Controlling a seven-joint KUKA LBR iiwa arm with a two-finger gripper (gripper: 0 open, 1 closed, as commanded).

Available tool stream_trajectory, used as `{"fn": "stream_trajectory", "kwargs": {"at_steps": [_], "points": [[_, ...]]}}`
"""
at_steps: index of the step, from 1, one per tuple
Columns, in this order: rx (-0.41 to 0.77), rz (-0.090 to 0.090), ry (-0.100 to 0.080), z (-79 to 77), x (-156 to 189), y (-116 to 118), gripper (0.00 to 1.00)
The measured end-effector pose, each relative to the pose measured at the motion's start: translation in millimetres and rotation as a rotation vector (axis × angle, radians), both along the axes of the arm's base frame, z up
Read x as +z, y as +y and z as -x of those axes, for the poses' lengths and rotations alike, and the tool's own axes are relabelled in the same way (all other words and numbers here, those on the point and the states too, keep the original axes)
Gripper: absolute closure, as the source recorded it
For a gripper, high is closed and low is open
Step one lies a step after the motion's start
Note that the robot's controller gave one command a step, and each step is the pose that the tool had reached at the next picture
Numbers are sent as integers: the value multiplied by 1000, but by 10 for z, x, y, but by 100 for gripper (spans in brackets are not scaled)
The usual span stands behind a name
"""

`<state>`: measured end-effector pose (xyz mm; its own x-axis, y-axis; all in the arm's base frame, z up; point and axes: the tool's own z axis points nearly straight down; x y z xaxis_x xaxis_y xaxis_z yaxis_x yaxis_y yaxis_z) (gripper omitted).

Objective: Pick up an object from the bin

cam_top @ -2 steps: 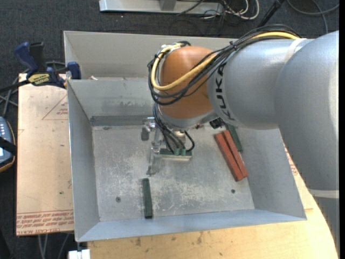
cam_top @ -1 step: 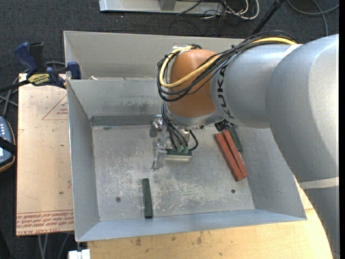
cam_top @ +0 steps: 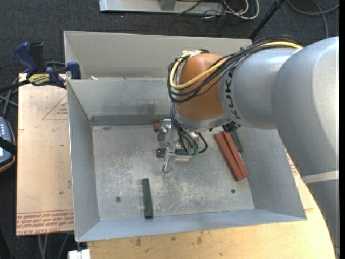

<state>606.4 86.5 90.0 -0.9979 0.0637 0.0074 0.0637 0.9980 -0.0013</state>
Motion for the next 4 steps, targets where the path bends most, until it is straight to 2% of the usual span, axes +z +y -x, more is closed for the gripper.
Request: {"fn": "stream_trajectory", "kwargs": {"at_steps": [1, 2, 3, 4], "points": [[40, -2, -12, -77, 147, -159, 0], [73, -2, -10, -25, -166, -281, 0], [3, -5, -14, -63, -197, -331, 100], [-4, -4, -13, -63, -185, -340, 100]]}}
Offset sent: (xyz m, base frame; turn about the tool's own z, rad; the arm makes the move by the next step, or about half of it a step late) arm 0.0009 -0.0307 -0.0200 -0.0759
